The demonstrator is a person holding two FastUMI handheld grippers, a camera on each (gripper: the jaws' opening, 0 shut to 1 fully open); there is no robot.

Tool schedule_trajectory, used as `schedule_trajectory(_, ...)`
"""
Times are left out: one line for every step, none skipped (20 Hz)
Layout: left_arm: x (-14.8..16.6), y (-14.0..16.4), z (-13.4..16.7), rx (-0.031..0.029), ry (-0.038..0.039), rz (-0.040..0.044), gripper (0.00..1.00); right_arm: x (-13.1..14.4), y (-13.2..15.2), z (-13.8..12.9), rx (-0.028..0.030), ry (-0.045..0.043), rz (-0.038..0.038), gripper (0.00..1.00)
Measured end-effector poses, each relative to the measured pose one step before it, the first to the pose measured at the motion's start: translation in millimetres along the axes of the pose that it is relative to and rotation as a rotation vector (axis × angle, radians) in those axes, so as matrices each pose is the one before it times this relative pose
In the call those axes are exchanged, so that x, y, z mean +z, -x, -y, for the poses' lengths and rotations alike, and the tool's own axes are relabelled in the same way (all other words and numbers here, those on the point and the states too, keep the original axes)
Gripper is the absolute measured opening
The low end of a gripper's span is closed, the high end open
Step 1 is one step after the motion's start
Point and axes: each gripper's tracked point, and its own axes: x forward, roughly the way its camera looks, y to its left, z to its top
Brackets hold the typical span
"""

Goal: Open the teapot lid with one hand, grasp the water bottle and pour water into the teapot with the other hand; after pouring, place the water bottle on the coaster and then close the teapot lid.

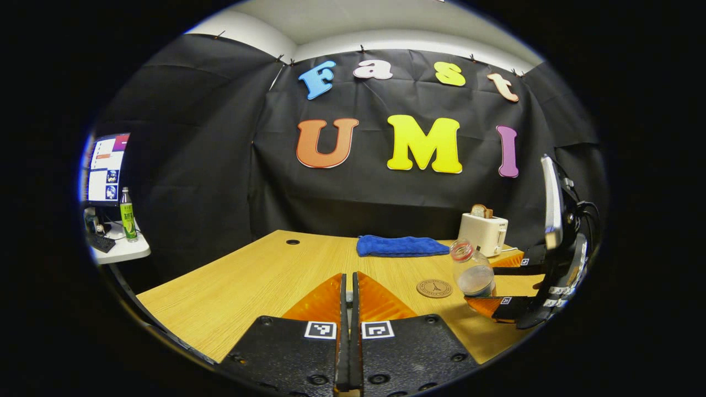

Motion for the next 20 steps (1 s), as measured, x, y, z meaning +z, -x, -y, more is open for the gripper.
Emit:
schedule_trajectory(-1.00,0.51,-1.82,-0.00161,-0.00887,-0.00224,0.02,1.36,-3.74,-1.65,-0.01453,0.08605,-0.00374,0.69)
schedule_trajectory(-0.60,-0.38,-2.60,-0.00013,-0.01208,-0.00259,0.02,-1.41,-4.00,-2.90,-0.00770,0.07472,-0.00080,0.69)
schedule_trajectory(-1.77,-1.30,-0.77,-0.00002,-0.01209,-0.00355,0.02,1.24,-3.40,-3.23,0.00265,0.05651,0.00098,0.69)
schedule_trajectory(-0.03,1.18,-1.12,0.00094,-0.00776,-0.00232,0.02,-0.08,-1.90,-1.02,0.00494,0.04246,-0.00192,0.70)
schedule_trajectory(0.40,0.73,-1.16,-0.00466,-0.00585,0.00061,0.02,1.02,-1.18,-0.05,-0.00161,0.04345,-0.00161,0.70)
schedule_trajectory(0.57,0.01,-0.75,-0.00324,-0.00487,0.00203,0.03,0.49,-0.10,0.26,-0.01189,0.04115,-0.00030,0.70)
schedule_trajectory(0.45,-0.26,-1.59,-0.00085,-0.00561,0.00193,0.02,1.58,4.01,-1.60,-0.00965,0.03866,-0.00018,0.70)
schedule_trajectory(-0.52,0.54,-1.88,-0.00042,-0.00241,0.00019,0.02,1.26,2.88,-0.83,-0.00693,0.03442,0.00392,0.70)
schedule_trajectory(-0.57,0.25,-0.82,0.00010,0.00222,-0.00155,0.03,0.94,-1.18,0.31,-0.00562,0.03715,0.00302,0.70)
schedule_trajectory(-1.15,-0.40,-0.86,-0.00126,0.00400,-0.00243,0.02,1.23,-2.18,2.14,-0.01297,0.04048,0.00375,0.70)
schedule_trajectory(-1.97,-1.22,-1.34,-0.00141,0.00422,-0.00410,0.02,0.94,1.01,0.97,-0.01814,0.04188,0.00328,0.70)
schedule_trajectory(-1.76,-0.08,-0.79,0.00027,-0.00016,-0.00352,0.03,2.31,0.66,1.10,-0.01814,0.03989,0.00692,0.69)
schedule_trajectory(-0.39,0.21,-1.31,0.00208,-0.00054,-0.00230,0.03,-2.41,-1.16,0.84,-0.01490,0.03440,0.00404,0.70)
schedule_trajectory(-0.52,0.08,-1.14,0.00038,0.00198,-0.00092,0.02,-0.92,-0.16,-1.17,-0.00177,0.02268,0.00269,0.69)
schedule_trajectory(1.38,-0.08,-0.28,0.00012,0.00237,0.00074,0.03,-1.42,-1.78,1.06,0.00326,0.01683,-0.00030,0.70)
schedule_trajectory(0.53,0.07,-0.06,0.00066,0.00249,0.00199,0.03,0.47,0.14,2.58,-0.00226,0.01837,0.00256,0.70)
schedule_trajectory(-0.28,0.81,-1.27,-0.00053,0.00155,0.00032,0.03,1.47,0.46,2.61,-0.00718,0.02311,0.00434,0.70)
schedule_trajectory(0.04,-0.06,-0.26,0.00021,-0.00073,0.00110,0.03,1.88,1.84,3.46,-0.01253,0.02727,0.00427,0.70)
schedule_trajectory(-0.03,0.80,-0.50,0.00172,-0.00007,-0.00060,0.03,1.91,0.15,2.36,-0.00910,0.02412,0.00784,0.70)
schedule_trajectory(0.01,0.28,-0.86,-0.00064,0.00041,-0.00010,0.02,1.79,-1.35,1.95,-0.00442,0.02339,0.00577,0.70)
